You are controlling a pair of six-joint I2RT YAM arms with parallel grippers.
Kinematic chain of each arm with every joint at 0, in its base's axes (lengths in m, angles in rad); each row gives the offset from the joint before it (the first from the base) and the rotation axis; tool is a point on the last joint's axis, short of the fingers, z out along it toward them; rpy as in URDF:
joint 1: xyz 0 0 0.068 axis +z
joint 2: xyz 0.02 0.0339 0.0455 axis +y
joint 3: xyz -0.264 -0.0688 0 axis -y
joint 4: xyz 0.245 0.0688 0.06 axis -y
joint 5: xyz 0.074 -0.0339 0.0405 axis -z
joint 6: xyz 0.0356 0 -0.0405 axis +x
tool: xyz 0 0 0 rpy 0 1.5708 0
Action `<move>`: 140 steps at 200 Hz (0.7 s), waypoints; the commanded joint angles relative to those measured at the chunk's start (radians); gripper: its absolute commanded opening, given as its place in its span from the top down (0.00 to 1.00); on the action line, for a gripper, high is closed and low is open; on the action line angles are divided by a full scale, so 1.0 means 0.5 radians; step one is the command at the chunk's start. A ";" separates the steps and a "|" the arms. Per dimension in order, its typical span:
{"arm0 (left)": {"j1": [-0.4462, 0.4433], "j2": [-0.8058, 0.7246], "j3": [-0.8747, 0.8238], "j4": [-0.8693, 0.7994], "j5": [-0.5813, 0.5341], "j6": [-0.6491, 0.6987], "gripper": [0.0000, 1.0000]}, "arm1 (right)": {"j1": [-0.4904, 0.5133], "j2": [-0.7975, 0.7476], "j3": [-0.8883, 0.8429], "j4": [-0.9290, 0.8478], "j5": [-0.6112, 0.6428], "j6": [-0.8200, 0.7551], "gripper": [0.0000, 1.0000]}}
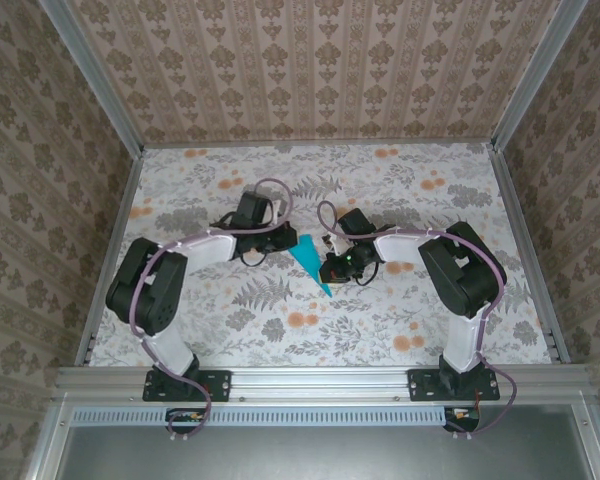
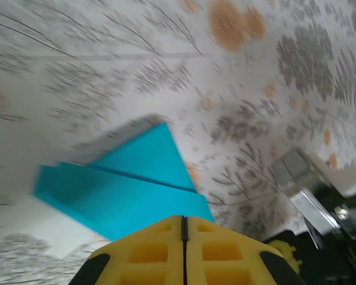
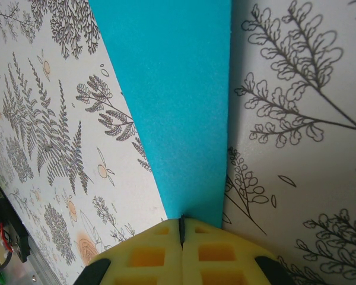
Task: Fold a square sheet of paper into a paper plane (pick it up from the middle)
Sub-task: Fold the wing for the fifth time at the center of the table.
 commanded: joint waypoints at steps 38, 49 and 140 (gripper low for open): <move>-0.101 0.277 0.146 -0.091 -0.085 -0.019 0.99 | 0.004 0.131 -0.094 -0.307 0.245 -0.037 0.98; -0.093 0.299 0.151 -0.120 -0.096 -0.005 1.00 | 0.004 0.135 -0.089 -0.316 0.248 -0.039 0.98; 0.269 0.395 0.160 -0.141 -0.114 0.164 1.00 | -0.017 0.145 -0.147 -0.326 0.254 -0.071 0.99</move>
